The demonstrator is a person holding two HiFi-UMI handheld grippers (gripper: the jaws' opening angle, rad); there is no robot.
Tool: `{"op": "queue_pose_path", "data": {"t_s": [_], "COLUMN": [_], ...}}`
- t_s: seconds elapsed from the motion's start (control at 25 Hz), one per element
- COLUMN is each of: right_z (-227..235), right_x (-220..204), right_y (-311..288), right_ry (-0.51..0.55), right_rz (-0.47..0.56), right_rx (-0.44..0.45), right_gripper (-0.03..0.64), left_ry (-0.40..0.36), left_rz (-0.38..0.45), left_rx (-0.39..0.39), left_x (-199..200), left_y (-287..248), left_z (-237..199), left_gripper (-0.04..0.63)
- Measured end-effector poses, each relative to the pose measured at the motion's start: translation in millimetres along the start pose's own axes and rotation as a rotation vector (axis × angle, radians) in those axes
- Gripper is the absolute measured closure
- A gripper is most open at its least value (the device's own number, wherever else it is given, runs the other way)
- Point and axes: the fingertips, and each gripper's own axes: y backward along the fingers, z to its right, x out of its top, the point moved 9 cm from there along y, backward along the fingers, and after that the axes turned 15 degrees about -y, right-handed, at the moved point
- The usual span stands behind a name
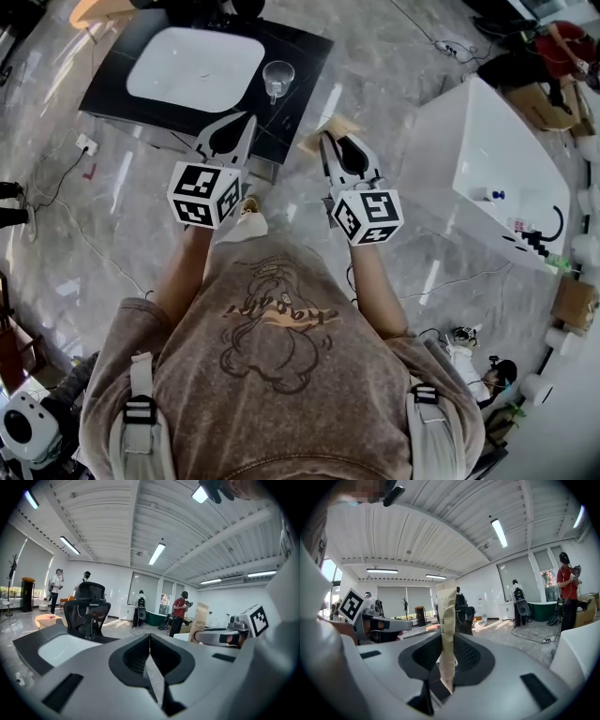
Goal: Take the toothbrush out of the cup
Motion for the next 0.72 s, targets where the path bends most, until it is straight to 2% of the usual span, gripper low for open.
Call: {"op": "queue_pose_path", "data": {"t_s": [0.32, 0.72], "right_z": [-10, -39], "right_x": [-8, -26], "right_y": [41, 56], "right_ry": [0.002, -0.051], "right_rz": [-0.004, 0.029], "right_rx": [0.010, -0.006], "right_gripper": [0.526, 0.528], "left_ry": [0.010, -0.029], "left_rz": [-0.012, -0.024], "left_rx": [0.010, 0.002], "left_x": [-3, -9], "left_y": [35, 69], "left_z": [40, 42], "left_gripper": [0.578, 0.578]}}
